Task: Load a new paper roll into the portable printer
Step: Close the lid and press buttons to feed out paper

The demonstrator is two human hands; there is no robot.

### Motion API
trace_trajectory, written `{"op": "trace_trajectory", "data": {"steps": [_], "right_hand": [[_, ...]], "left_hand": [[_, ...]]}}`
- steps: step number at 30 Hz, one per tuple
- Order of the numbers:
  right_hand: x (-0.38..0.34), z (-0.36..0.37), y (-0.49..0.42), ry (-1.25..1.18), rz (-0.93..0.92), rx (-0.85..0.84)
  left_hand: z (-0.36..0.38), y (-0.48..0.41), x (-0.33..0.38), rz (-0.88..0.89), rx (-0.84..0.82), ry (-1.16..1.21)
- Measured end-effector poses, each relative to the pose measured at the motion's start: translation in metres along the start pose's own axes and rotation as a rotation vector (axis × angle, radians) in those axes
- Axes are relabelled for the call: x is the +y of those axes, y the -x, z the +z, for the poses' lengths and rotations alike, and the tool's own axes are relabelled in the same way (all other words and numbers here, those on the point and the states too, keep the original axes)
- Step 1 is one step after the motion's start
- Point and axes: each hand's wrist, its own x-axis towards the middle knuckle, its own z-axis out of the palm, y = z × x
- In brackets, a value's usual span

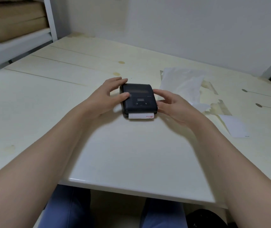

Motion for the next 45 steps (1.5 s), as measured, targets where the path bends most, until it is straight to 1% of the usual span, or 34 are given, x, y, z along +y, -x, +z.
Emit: {"op": "trace_trajectory", "data": {"steps": [2,3,4,6,8,10,13,15,20,24,30,36,39,42,43,45], "right_hand": [[0.002,-0.009,-0.002,0.167,0.021,-0.142],[0.0,-0.009,-0.003,0.268,0.012,-0.192],[-0.004,-0.007,-0.006,0.362,-0.003,-0.202],[-0.011,-0.004,-0.012,0.489,-0.029,-0.191],[-0.016,-0.005,-0.018,0.603,-0.058,-0.231],[-0.017,-0.008,-0.023,0.753,-0.066,-0.27],[-0.021,-0.009,-0.025,0.893,-0.094,-0.225],[-0.023,-0.007,-0.026,0.883,-0.115,-0.217],[-0.019,-0.002,-0.03,0.826,-0.191,-0.199],[-0.013,-0.006,-0.03,0.874,-0.258,-0.189],[-0.005,-0.007,-0.029,0.885,-0.256,-0.157],[-0.003,-0.003,-0.02,0.887,-0.197,-0.162],[0.001,0.001,-0.006,0.803,-0.135,-0.168],[0.001,0.002,0.007,0.566,-0.014,-0.203],[0.0,0.004,0.011,0.487,0.012,-0.2],[-0.004,0.009,0.018,0.425,0.018,-0.145]], "left_hand": [[-0.006,0.0,-0.003,-0.025,-0.161,0.015],[-0.008,0.0,-0.002,-0.049,-0.231,-0.002],[-0.009,0.0,0.0,-0.071,-0.275,-0.03],[-0.007,0.0,0.006,-0.077,-0.288,-0.105],[-0.006,-0.002,0.006,-0.04,-0.259,-0.175],[-0.008,-0.005,0.003,-0.003,-0.27,-0.239],[-0.01,-0.009,0.0,0.033,-0.309,-0.377],[-0.009,-0.011,-0.001,0.076,-0.289,-0.444],[-0.001,-0.009,-0.011,0.147,-0.168,-0.356],[0.003,-0.008,-0.012,0.184,-0.143,-0.349],[0.005,-0.002,-0.01,0.222,-0.066,-0.444],[0.005,0.0,-0.007,0.184,-0.066,-0.419],[0.008,0.004,-0.005,0.137,-0.095,-0.357],[0.006,0.005,0.001,0.073,-0.141,-0.314],[0.005,0.006,0.004,0.04,-0.168,-0.311],[0.005,0.007,0.011,-0.034,-0.236,-0.308]]}}
